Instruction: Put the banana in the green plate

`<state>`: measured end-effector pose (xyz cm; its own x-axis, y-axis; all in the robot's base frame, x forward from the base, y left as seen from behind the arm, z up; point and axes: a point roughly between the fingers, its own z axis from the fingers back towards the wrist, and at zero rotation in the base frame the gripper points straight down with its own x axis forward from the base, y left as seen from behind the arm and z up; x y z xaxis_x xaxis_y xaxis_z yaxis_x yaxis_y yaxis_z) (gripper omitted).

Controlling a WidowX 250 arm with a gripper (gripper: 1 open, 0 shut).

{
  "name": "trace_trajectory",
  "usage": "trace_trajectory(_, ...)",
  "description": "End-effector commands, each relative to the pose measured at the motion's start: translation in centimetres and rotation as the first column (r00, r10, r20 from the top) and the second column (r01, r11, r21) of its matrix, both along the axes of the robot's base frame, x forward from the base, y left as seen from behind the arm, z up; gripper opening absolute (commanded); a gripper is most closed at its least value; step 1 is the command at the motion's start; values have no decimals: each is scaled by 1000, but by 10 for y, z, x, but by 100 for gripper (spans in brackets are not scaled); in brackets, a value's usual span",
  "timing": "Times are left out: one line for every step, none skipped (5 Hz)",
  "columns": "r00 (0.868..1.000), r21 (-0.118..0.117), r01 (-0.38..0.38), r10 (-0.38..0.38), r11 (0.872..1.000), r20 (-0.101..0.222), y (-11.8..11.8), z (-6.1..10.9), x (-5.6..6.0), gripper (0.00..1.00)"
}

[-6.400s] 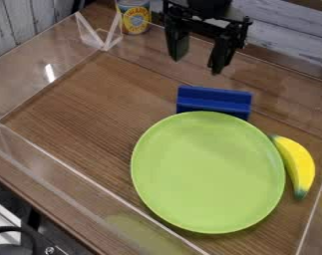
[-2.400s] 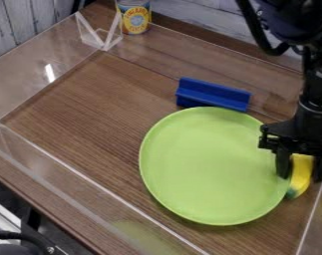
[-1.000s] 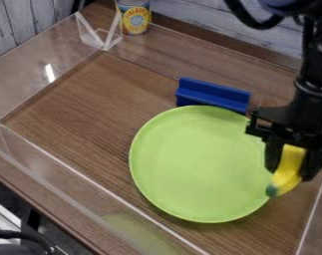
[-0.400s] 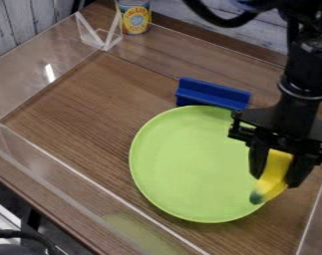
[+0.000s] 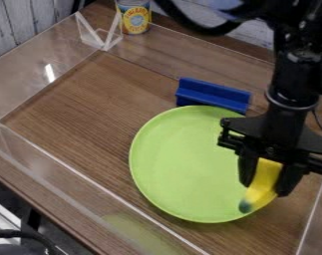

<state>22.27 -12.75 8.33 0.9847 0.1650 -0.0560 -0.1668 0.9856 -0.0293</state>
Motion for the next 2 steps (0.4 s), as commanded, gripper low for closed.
trace_trajectory(999, -32, 1, 1, 1000, 42, 0, 8, 0, 0)
trace_trajectory(999, -43, 0, 2, 999, 38, 2, 3, -1, 0)
